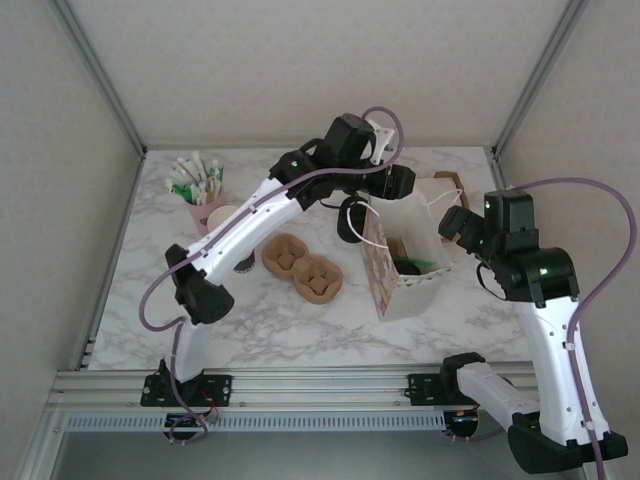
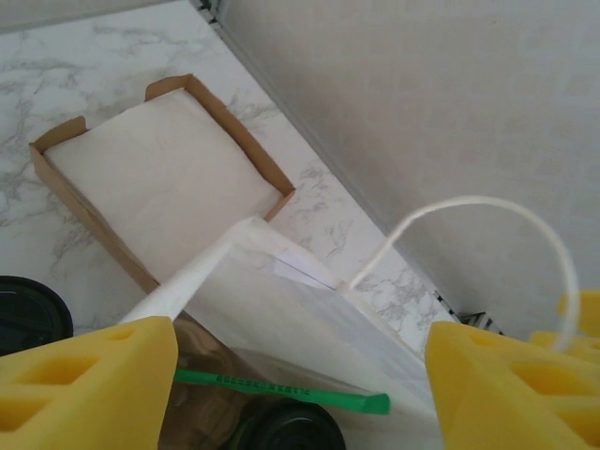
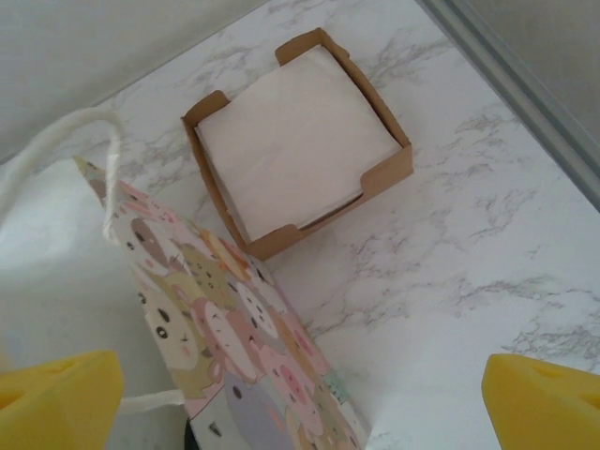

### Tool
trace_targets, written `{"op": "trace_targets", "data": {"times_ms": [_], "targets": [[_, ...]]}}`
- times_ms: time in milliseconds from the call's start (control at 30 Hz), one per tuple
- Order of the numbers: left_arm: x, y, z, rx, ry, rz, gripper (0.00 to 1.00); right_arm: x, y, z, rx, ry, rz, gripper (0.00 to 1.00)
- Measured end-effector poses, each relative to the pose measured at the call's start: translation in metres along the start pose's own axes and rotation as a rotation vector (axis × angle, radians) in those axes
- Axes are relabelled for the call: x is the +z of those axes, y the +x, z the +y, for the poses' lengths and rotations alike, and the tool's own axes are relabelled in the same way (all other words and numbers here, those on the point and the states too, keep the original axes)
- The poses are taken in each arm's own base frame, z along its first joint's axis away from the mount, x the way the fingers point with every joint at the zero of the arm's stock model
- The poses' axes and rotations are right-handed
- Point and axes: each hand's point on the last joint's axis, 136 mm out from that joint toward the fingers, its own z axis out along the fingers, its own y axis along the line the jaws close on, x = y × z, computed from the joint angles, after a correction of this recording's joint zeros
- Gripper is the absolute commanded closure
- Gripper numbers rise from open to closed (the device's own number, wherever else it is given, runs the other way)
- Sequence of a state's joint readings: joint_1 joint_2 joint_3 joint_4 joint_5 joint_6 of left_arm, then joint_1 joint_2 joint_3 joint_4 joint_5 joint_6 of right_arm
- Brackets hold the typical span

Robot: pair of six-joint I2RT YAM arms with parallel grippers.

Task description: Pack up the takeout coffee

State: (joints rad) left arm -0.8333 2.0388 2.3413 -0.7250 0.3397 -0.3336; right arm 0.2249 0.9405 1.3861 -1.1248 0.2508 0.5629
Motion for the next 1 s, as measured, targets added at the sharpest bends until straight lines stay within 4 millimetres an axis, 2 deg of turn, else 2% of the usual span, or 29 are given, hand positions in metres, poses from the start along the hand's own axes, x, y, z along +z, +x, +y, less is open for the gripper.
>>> {"op": "trace_targets", "data": {"times_ms": [167,400,667,800,1000], "targets": [[-0.035,0.001,-0.011,0.011,0.001,-0.047,0.16,-0.014,0.002,0.009,-0.008,-0.079,0.008,0.01],[-0.09,0.021,-0.011,0.006,-0.008,-0.123,0.01,-0.033,0.014,0.029,-0.009,-0.235,0.054,0.01],[-0.147,0.04,-0.001,-0.015,-0.02,-0.234,0.0,-0.05,0.019,0.054,0.003,-0.383,0.106,0.01],[-0.158,0.044,0.001,-0.027,-0.019,-0.262,0.0,-0.052,0.009,0.069,0.008,-0.434,0.109,0.01],[-0.154,0.047,0.013,-0.047,-0.041,-0.261,0.0,-0.038,-0.014,0.088,0.015,-0.437,0.114,0.01]]}}
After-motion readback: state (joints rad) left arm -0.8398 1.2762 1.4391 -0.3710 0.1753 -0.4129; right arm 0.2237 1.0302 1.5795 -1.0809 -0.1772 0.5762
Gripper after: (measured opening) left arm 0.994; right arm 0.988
